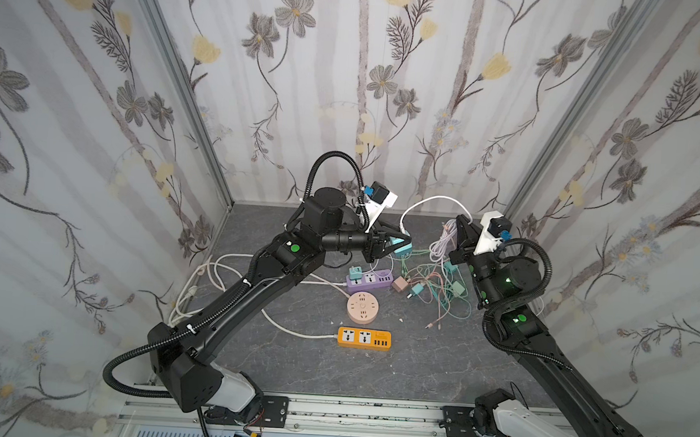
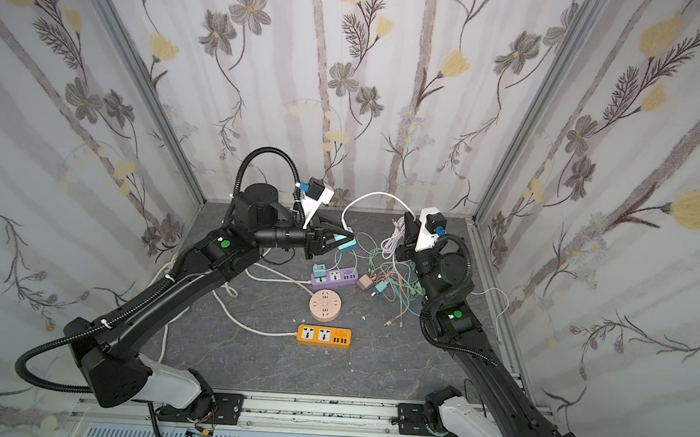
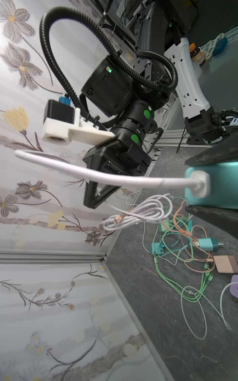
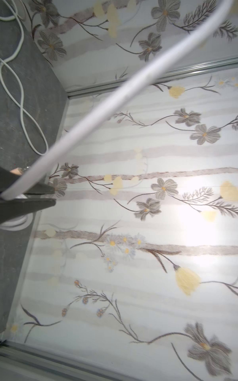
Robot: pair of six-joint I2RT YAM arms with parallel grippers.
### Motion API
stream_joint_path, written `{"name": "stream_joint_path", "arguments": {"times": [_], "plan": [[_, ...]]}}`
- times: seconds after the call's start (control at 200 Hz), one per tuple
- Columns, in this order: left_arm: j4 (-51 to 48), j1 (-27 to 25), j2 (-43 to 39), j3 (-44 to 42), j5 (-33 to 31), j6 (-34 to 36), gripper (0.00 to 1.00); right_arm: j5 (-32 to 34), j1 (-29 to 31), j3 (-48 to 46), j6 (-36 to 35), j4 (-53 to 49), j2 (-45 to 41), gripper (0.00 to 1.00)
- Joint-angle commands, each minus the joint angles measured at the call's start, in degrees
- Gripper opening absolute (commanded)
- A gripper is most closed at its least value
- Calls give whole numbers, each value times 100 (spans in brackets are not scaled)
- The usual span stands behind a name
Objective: Insert the plug
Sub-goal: 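Raise the charger with the left gripper while the right gripper pulls its white cable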
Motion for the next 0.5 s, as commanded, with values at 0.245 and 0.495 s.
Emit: {"name": "stream_joint_path", "arguments": {"times": [0.245,0.495], "plan": [[-132,-1,296,789,173,144,0,606,-157,671,-1402,462,-674,0],[-157,-10,644,912,106,131,0,246,-894,-686,78,34,-607,0]]}}
